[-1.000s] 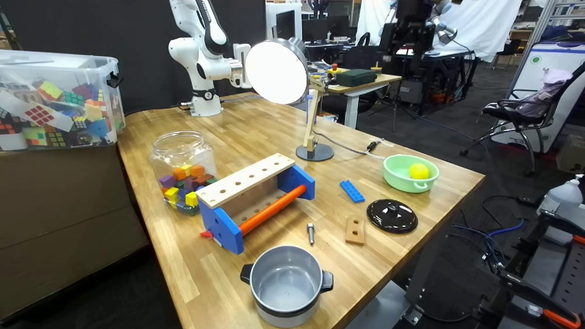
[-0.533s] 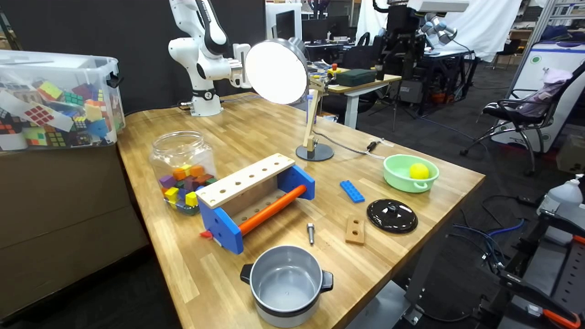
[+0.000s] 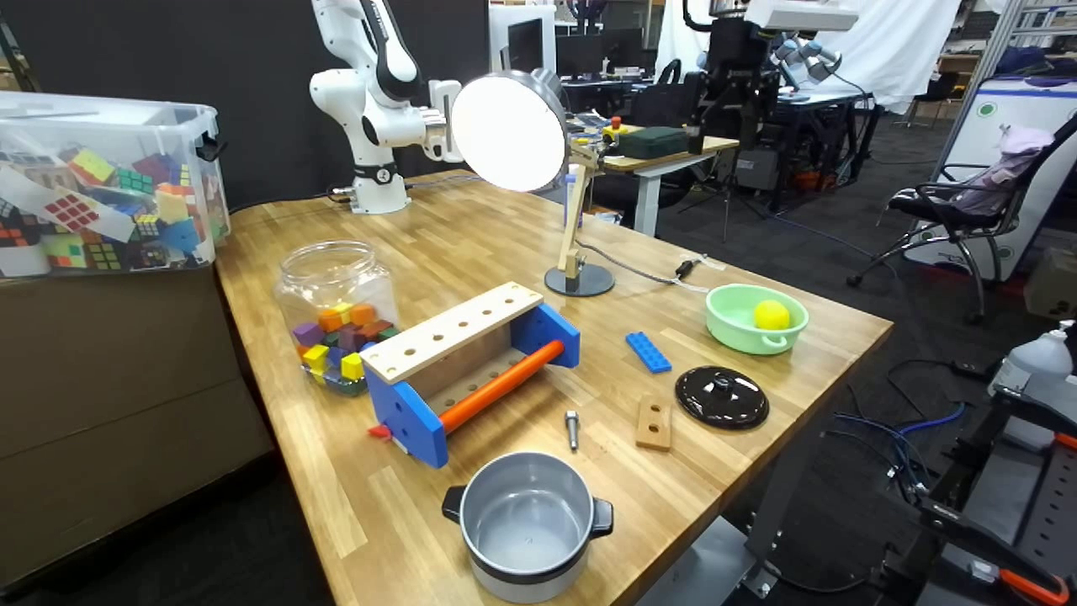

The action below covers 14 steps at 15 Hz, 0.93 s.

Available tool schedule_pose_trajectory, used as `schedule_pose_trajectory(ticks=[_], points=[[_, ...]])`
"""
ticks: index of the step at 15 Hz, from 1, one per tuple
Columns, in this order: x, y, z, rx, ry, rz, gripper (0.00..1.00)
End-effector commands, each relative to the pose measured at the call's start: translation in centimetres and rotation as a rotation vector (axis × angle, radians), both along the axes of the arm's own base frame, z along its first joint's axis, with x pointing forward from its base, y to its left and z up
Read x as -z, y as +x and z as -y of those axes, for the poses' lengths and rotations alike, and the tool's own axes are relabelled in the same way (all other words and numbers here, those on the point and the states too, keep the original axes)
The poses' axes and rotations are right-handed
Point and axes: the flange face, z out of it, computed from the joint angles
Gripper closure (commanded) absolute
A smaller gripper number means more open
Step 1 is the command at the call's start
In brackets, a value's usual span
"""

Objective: Turn off the lamp

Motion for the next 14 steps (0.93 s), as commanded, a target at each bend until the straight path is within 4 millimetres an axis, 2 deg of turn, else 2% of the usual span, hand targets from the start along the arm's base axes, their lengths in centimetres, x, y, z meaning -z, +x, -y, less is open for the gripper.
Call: schedule_pose_trajectory(ticks=[1,5,6,8,10,14], points=[[2.1,1.8,1.1,0.027,0.031,0.006,0.0],[5.7,3.9,4.3,0.1,0.011,0.004,0.0],[5.3,2.6,3.4,0.069,0.002,-0.007,0.0],[6.2,2.9,3.9,0.076,0.0,-0.017,0.0],[5.6,3.0,3.2,0.066,0.001,-0.008,0.0],[5.5,2.9,3.2,0.066,0.001,-0.007,0.0]])
